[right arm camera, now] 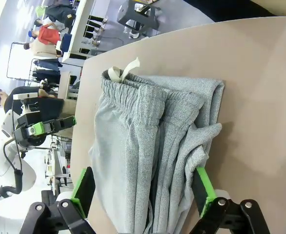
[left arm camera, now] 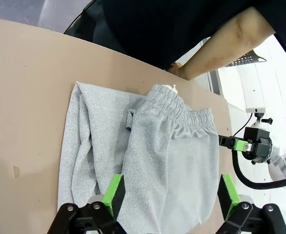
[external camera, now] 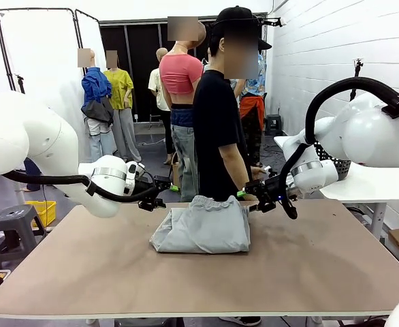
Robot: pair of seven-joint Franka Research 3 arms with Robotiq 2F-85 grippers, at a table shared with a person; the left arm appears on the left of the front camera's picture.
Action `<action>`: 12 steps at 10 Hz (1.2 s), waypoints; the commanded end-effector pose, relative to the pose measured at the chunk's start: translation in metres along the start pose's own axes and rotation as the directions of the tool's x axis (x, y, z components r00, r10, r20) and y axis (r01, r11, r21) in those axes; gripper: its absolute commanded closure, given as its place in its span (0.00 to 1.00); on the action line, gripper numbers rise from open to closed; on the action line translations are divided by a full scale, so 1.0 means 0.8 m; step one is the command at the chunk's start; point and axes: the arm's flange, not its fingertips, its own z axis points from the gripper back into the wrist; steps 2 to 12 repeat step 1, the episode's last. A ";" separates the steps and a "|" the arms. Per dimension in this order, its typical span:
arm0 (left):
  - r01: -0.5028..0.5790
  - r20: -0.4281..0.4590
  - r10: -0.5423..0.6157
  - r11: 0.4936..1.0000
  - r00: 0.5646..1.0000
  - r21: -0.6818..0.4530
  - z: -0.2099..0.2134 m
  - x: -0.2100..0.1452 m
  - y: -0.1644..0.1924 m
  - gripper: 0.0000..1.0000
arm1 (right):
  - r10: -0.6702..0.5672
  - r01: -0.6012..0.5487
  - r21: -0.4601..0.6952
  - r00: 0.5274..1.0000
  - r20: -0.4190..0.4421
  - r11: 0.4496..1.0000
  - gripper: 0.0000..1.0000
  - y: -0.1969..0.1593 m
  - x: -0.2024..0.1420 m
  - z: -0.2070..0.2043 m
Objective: Fold the training pants.
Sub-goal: Fold the Training pants in half.
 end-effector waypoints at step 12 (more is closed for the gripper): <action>-0.003 -0.007 0.003 1.000 1.000 0.005 0.000 0.001 -0.001 0.00 | -0.007 0.006 0.019 1.000 0.012 1.000 0.00 0.000 0.001 -0.004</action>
